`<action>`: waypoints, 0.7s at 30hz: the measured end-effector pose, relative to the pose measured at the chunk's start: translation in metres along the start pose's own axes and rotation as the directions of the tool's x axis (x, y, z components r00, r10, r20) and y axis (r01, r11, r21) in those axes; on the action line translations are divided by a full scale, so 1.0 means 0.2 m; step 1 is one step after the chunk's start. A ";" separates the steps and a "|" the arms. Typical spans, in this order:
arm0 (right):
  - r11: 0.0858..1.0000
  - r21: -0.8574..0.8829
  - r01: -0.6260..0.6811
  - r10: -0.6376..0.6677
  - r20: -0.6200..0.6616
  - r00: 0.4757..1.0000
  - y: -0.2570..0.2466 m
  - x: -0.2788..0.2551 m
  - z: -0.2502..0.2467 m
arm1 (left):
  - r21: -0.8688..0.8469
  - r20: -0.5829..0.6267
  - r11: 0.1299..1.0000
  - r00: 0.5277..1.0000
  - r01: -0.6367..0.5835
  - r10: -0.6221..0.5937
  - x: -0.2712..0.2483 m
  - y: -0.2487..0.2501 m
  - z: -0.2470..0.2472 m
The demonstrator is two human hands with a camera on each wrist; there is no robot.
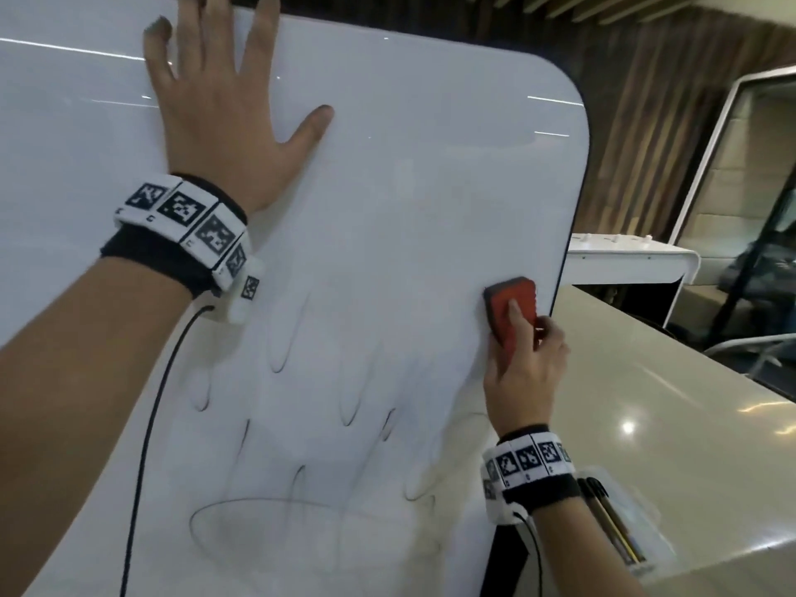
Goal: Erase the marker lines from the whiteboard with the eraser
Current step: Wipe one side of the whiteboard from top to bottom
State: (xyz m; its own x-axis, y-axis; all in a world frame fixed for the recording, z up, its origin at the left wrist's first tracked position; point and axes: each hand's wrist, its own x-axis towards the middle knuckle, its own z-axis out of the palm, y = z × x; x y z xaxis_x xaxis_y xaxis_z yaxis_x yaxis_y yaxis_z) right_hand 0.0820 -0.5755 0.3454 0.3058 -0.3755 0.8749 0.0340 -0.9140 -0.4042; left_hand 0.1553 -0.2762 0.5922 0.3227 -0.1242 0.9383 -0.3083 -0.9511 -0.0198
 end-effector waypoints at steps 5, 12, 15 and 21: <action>0.987 0.158 -0.038 0.057 -0.115 0.992 -0.21 0.17 0.03 | -0.133 0.024 0.991 1.000 0.006 -0.003 -0.19 -0.06 -0.02; 0.940 0.173 0.294 -0.284 -0.079 0.955 -0.95 0.03 0.25 | -0.022 0.043 0.976 0.975 0.218 -0.217 -0.62 -0.49 -0.02; 0.862 0.214 0.460 -0.470 -0.003 0.883 -1.17 -0.08 0.31 | 0.098 0.078 0.972 0.972 0.214 -0.222 -0.71 -0.70 -0.03; 0.971 0.229 0.067 -0.052 -0.073 0.996 -0.57 -0.22 0.30 | 0.089 0.117 0.980 0.975 0.178 -0.188 -0.77 -0.77 0.04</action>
State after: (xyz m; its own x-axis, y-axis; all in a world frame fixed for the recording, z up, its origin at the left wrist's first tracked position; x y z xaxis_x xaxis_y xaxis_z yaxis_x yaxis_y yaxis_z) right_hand 0.1221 -0.4454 0.3381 0.2335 -0.3379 0.9118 0.2711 -0.8779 -0.3947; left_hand 0.1605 -0.1137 0.4481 0.4770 0.0245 0.8786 -0.1648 -0.9794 0.1168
